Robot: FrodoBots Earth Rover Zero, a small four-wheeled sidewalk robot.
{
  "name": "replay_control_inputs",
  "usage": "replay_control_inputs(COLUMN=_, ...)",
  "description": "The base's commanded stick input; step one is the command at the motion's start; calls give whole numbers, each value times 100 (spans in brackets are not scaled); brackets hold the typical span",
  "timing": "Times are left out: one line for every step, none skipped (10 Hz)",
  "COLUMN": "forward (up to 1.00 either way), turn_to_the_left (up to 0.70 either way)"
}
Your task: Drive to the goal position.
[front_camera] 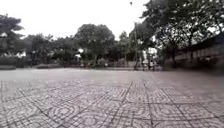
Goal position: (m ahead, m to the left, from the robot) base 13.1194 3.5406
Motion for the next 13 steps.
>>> replay_control_inputs(forward=100, turn_to_the_left=0)
replay_control_inputs(forward=100, turn_to_the_left=0)
replay_control_inputs(forward=100, turn_to_the_left=0)
replay_control_inputs(forward=100, turn_to_the_left=0)
replay_control_inputs(forward=100, turn_to_the_left=0)
replay_control_inputs(forward=100, turn_to_the_left=0)
replay_control_inputs(forward=100, turn_to_the_left=0)
replay_control_inputs(forward=100, turn_to_the_left=0)
replay_control_inputs(forward=100, turn_to_the_left=0)
replay_control_inputs(forward=100, turn_to_the_left=0)
replay_control_inputs(forward=100, turn_to_the_left=0)
replay_control_inputs(forward=100, turn_to_the_left=0)
replay_control_inputs(forward=100, turn_to_the_left=0)
